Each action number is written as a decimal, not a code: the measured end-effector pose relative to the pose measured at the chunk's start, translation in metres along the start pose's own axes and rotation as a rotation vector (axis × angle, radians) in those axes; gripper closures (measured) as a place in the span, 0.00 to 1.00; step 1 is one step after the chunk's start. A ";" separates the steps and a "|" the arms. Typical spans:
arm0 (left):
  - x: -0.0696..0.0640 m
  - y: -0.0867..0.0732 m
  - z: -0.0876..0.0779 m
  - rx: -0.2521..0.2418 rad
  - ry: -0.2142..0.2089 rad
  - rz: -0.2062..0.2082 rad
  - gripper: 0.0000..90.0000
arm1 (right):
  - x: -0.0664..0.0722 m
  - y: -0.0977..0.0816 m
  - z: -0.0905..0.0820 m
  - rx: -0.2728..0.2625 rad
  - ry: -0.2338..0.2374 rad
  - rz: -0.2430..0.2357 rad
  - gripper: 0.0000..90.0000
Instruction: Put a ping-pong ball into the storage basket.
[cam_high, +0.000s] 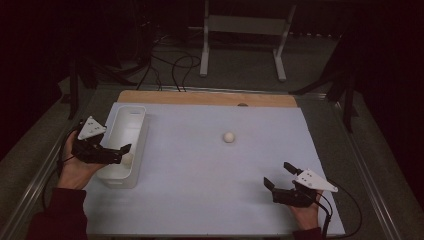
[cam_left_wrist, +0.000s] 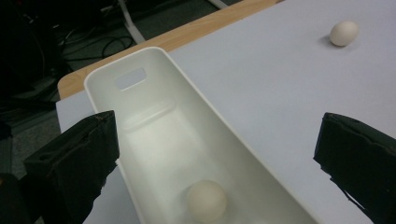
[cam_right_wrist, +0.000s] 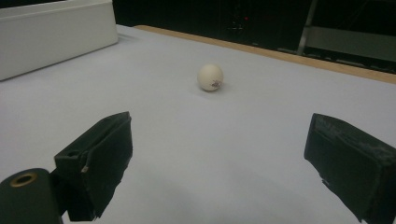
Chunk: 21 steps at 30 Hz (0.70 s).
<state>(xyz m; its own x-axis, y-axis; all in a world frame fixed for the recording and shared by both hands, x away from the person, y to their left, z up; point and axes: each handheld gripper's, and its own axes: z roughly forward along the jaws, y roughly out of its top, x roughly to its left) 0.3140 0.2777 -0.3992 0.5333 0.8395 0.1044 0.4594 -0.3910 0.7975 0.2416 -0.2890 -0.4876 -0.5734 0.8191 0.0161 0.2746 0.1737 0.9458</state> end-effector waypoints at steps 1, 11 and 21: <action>0.000 0.000 0.001 0.003 -0.003 0.002 0.00 | 0.000 0.000 0.000 0.000 0.000 0.002 0.09; -0.009 0.002 0.007 -0.009 -0.021 0.011 0.00 | 0.000 0.000 0.000 -0.001 0.000 0.001 0.09; -0.021 0.007 0.014 -0.013 -0.056 0.032 0.00 | 0.000 0.000 0.000 -0.001 0.001 0.001 0.08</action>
<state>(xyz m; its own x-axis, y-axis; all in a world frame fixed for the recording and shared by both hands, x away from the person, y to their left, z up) 0.3162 0.2517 -0.4040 0.5866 0.8041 0.0965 0.4326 -0.4119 0.8020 0.2415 -0.2893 -0.4875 -0.5737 0.8189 0.0168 0.2742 0.1727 0.9460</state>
